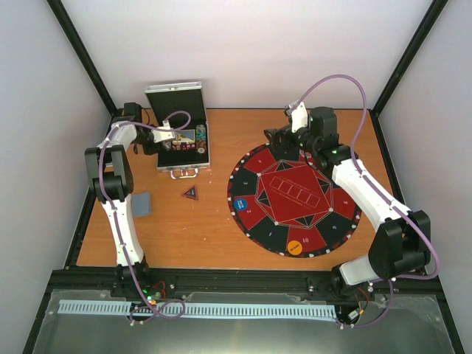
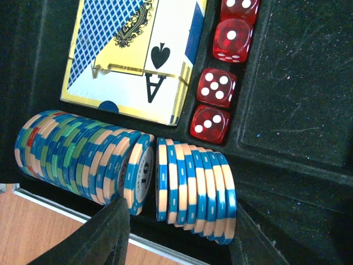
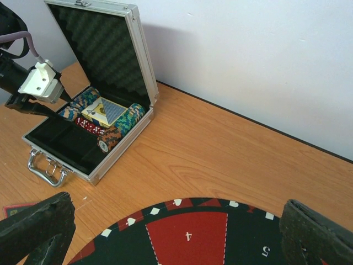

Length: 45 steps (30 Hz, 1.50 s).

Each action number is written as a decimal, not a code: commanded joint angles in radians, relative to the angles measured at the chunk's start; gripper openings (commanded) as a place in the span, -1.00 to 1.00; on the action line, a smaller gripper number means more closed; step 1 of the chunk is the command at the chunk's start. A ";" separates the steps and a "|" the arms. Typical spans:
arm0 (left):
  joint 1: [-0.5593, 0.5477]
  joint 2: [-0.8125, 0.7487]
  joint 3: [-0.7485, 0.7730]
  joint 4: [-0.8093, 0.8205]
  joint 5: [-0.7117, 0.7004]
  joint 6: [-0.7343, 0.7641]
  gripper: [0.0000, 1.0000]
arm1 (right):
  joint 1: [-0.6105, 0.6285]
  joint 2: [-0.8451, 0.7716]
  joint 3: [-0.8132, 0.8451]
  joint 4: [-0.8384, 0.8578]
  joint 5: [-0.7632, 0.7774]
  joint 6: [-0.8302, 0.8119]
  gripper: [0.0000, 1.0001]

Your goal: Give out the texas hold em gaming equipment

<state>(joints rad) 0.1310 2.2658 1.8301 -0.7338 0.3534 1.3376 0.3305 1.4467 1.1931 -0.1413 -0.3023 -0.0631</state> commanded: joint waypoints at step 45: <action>-0.010 0.040 0.145 -0.149 0.079 0.017 0.16 | 0.002 0.020 0.033 -0.053 -0.005 -0.023 1.00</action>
<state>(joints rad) 0.1253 2.2665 1.9366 -0.8570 0.4152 1.3350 0.3302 1.4631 1.1999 -0.1921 -0.3069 -0.0715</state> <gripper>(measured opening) 0.582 0.999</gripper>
